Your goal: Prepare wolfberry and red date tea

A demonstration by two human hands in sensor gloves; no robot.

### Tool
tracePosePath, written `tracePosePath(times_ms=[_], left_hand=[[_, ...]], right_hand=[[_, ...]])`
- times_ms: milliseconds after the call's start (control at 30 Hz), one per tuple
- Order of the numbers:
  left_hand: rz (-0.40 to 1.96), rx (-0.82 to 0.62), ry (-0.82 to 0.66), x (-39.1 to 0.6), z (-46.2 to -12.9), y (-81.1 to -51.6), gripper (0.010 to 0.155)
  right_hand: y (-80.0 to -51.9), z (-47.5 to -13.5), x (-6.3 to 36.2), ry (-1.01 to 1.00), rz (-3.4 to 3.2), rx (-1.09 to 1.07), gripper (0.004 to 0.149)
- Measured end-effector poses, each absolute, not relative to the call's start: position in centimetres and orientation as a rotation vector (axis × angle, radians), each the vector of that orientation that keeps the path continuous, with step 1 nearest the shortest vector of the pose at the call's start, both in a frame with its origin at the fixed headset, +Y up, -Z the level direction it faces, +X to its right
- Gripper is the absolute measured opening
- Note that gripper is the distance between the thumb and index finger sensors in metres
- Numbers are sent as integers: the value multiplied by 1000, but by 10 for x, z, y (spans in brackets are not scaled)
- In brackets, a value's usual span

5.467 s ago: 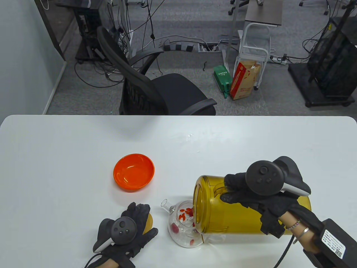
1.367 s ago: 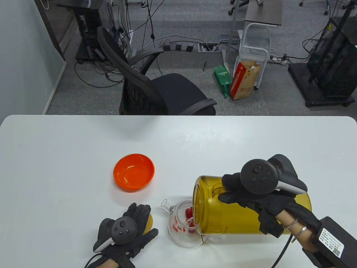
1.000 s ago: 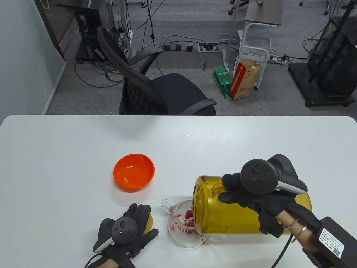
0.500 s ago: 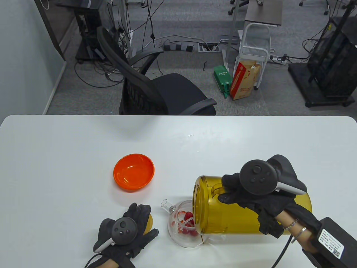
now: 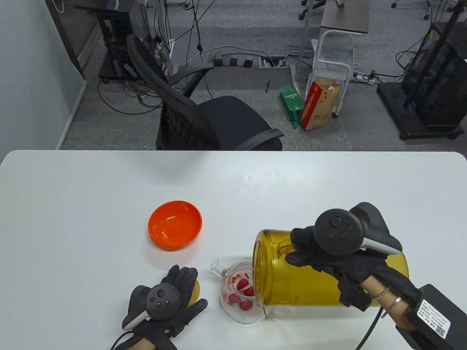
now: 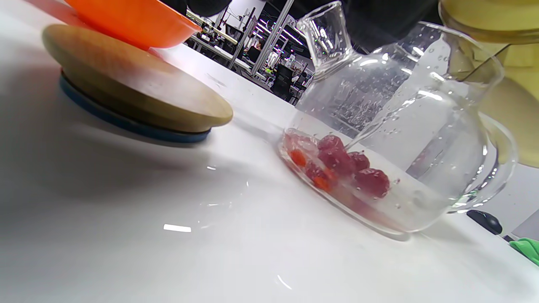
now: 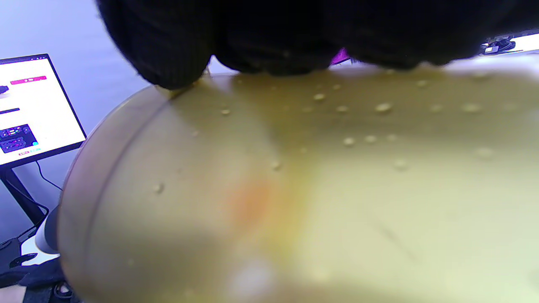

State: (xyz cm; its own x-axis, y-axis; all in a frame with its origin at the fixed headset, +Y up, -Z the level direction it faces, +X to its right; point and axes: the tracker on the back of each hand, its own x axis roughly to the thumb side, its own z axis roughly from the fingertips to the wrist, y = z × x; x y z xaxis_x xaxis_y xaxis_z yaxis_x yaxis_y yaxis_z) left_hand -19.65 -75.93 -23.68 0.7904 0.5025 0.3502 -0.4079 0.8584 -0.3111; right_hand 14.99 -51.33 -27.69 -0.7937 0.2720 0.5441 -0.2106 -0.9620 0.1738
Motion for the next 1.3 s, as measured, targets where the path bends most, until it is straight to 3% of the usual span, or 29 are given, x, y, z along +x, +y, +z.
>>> tracePosePath(times_ms=[1300], left_hand=[[494,-222,-439,-197,-237,-759,80]], right_hand=[[-512,-278,148,161,2757,860,42]])
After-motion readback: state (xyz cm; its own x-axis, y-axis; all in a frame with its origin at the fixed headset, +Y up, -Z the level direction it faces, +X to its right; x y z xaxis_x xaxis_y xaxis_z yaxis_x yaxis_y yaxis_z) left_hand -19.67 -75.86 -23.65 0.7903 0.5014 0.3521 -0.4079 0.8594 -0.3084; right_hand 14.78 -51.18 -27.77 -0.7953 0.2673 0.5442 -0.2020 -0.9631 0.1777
